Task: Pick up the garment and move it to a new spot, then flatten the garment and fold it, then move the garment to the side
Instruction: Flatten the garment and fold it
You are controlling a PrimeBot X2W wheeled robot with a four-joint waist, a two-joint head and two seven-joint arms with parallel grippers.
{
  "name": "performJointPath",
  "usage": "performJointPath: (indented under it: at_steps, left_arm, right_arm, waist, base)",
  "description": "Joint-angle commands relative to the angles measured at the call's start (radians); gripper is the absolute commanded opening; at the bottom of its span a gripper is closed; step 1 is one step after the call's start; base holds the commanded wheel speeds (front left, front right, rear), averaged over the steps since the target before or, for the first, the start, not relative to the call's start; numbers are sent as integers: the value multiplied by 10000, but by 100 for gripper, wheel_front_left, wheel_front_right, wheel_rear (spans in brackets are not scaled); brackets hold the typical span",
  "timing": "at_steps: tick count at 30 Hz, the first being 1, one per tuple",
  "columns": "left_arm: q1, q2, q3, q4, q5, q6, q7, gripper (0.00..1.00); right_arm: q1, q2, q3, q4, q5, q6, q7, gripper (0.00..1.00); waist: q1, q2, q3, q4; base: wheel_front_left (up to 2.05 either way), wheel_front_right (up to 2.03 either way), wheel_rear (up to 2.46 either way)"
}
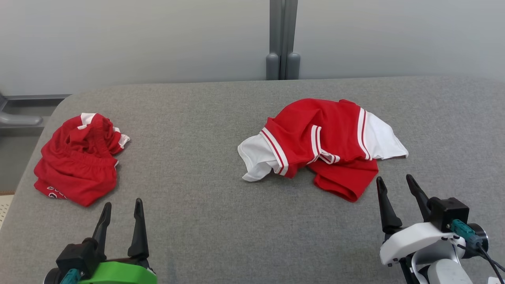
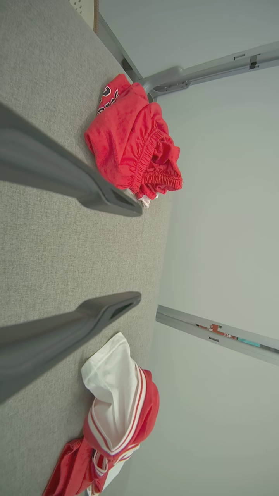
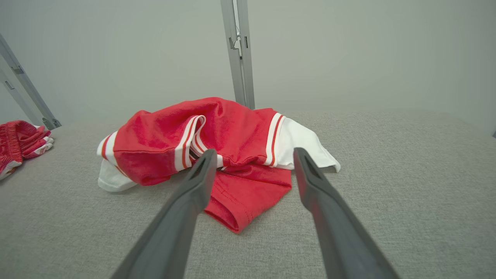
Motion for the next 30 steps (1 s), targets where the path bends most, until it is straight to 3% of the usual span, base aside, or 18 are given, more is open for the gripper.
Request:
performJointPath:
  at_steps: [1, 8, 14, 24, 30]
  left_arm:
    - [-125, -43, 53, 2, 68, -62, -5, 100]
    - [-353, -99, 110, -217, 74, -81, -5, 100]
    - [-594, -145, -20, -344, 149, -138, -5, 100]
    - [-867, -174, -193, -377, 233, -205, -5, 100]
    - [-913, -181, -226, -245, 205, -230, -5, 100]
  right_arm:
    - [-87, -29, -51, 30, 76, -7, 61, 100]
    - [-1260, -29, 97, 767, -347, -7, 1151, 100]
    - [-2952, -131, 253, 2798, -760, -8, 1960, 100]
    - [-4919, -178, 737, 5580, -987, -7, 1893, 100]
    - [-5375, -269, 424, 6694, -1495, -7, 1769, 100]
  waist:
    - [0, 0, 29, 37]
    - [0, 0, 431, 160]
    - [0, 0, 838, 377]
    - [0, 0, 1262, 861]
    - [0, 0, 1268, 1006]
  base:
    - [0, 0, 0]
    - [0, 0, 0]
    - [0, 0, 0]
    - [0, 0, 0]
    - [0, 0, 0]
